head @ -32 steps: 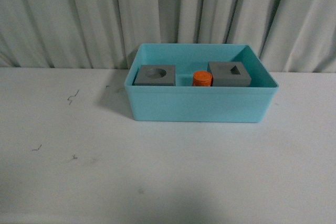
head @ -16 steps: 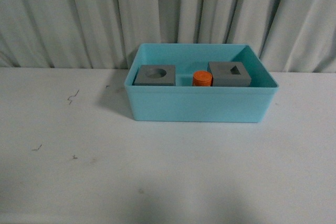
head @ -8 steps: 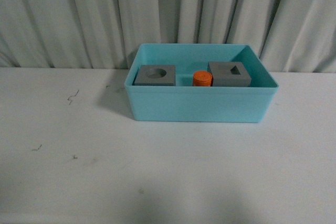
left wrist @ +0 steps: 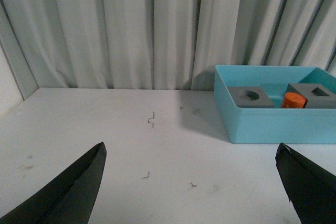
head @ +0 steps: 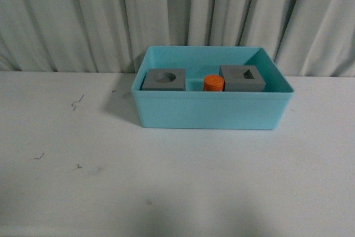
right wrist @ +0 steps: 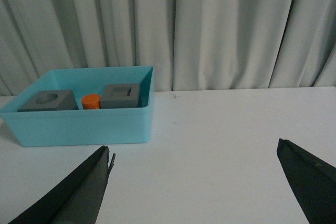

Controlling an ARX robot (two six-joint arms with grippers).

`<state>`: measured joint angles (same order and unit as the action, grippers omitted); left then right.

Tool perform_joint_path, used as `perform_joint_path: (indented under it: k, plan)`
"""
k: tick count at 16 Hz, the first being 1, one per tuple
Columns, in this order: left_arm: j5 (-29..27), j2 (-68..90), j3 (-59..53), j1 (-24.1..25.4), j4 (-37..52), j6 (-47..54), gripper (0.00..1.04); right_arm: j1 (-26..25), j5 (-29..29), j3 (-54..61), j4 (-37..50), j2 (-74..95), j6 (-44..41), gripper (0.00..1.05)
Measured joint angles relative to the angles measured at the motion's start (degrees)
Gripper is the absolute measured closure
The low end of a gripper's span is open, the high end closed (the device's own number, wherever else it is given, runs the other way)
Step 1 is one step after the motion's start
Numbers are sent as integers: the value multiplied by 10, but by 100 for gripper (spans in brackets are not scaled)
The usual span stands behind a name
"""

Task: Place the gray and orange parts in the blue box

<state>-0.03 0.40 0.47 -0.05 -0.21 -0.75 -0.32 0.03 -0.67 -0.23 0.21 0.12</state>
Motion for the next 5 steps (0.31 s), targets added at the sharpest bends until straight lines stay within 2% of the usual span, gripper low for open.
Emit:
perform_joint_path:
  k: [5]
  plan:
    - [0,0,0,0,0,0,7,0,0,0,0,0,0,6]
